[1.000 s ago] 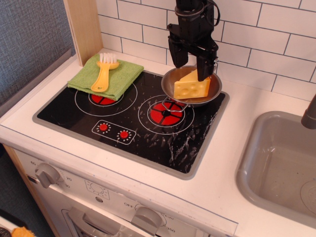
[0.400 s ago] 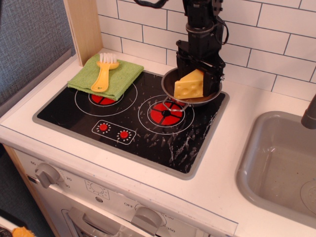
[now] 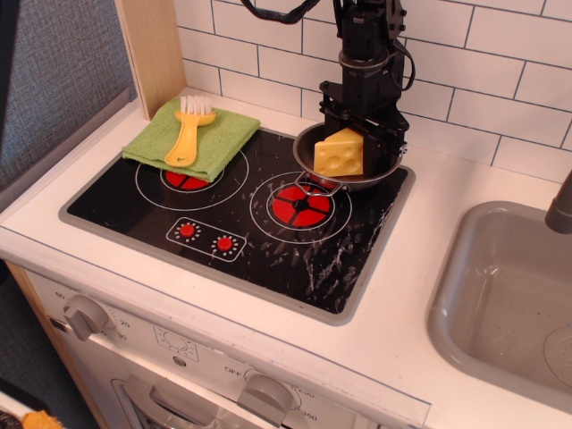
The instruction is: Put the cheese in the middle of the stove.
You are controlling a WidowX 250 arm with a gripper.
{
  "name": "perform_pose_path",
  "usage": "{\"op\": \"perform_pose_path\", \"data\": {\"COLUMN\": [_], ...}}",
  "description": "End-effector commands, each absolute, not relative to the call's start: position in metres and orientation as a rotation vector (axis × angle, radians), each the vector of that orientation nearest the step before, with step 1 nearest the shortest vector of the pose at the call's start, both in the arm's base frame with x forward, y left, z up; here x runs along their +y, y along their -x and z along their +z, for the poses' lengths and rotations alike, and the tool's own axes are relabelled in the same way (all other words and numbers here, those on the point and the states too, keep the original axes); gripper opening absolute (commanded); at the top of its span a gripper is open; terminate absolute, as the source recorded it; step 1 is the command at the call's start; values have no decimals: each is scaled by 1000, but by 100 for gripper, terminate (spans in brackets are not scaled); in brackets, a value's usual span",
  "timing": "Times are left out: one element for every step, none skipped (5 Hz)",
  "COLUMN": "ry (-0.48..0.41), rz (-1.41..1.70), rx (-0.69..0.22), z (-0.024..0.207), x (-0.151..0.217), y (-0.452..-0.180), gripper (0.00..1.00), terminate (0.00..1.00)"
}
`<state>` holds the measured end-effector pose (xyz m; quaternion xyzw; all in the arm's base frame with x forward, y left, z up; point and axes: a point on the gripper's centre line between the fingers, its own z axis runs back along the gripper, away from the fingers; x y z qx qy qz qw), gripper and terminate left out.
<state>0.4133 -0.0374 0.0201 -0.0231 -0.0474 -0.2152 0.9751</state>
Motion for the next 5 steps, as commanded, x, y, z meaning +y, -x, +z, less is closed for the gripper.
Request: {"op": "perform_pose_path", "data": {"ry": [56, 26, -13, -8, 12], "rz": [-299, -216, -144, -59, 65], "rx": [-270, -288, -204, -111, -71], "z": [94, 111, 94, 66, 39], "x": [-35, -22, -8, 6, 19], "y": [-409, -381, -343, -314, -296], "gripper": [0, 0, 0, 0, 0], "terminate": [0, 0, 0, 0, 0]}}
